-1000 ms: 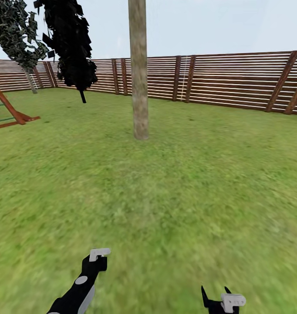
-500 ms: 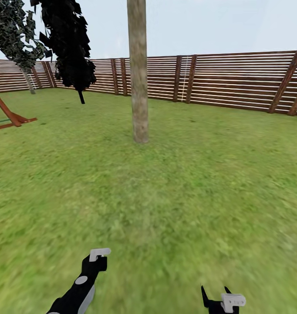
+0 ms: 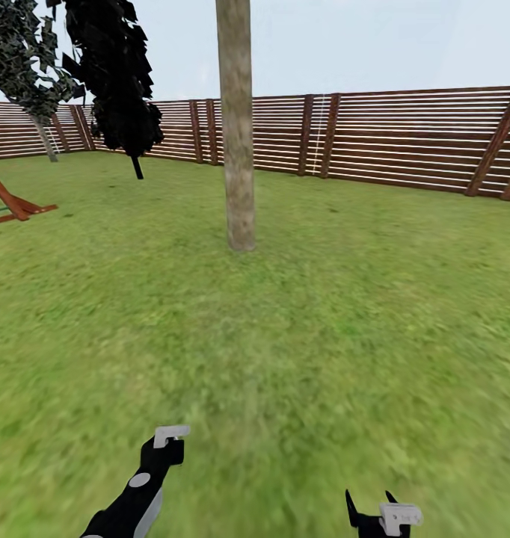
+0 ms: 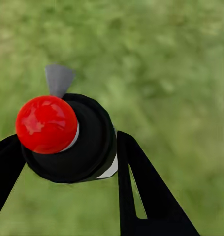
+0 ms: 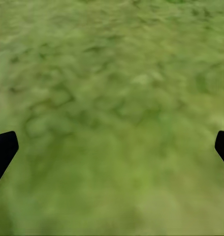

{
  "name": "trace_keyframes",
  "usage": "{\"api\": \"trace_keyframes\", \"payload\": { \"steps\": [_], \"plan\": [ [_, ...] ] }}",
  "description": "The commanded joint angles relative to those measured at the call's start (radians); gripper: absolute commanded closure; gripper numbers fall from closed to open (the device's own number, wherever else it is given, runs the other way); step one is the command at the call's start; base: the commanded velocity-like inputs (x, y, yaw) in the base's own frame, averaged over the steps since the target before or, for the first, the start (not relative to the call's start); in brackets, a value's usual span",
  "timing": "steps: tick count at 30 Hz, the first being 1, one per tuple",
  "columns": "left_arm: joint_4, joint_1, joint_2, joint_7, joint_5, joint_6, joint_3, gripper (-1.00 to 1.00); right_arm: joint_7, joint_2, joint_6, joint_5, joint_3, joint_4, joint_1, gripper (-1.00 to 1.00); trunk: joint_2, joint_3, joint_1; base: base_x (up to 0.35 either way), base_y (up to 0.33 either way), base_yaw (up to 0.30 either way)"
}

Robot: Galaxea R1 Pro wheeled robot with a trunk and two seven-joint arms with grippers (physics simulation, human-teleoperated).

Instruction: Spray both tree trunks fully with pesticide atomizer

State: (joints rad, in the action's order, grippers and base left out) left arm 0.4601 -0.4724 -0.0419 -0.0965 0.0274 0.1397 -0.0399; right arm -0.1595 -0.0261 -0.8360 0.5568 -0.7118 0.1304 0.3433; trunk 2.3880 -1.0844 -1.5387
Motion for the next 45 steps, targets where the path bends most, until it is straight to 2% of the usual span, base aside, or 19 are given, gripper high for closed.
{"api": "trace_keyframes", "payload": {
  "steps": [1, 40, 45],
  "plan": [
    [0.0, 0.0, 0.0, 0.0, 0.0, 0.0, 0.0, 1.0, 0.0, 0.0, 0.0, 0.0, 0.0, 0.0, 0.0, -1.0, 0.0, 0.0, 0.0, 0.34, 0.0, 0.0],
    [0.0, 0.0, -0.001, 0.0, 0.0, 0.001, 0.0, 1.0, 0.0, 0.0, 0.0, 0.0, 0.0, 0.0, 0.0, -1.0, 0.0, 0.0, 0.0, 0.34, 0.0, 0.0],
    [0.0, 0.0, -0.001, 0.0, 0.0, 0.001, 0.0, 1.0, 0.0, 0.0, 0.0, 0.0, 0.0, 0.0, 0.0, -1.0, 0.0, 0.0, 0.0, 0.34, 0.0, 0.133]
  ]
}}
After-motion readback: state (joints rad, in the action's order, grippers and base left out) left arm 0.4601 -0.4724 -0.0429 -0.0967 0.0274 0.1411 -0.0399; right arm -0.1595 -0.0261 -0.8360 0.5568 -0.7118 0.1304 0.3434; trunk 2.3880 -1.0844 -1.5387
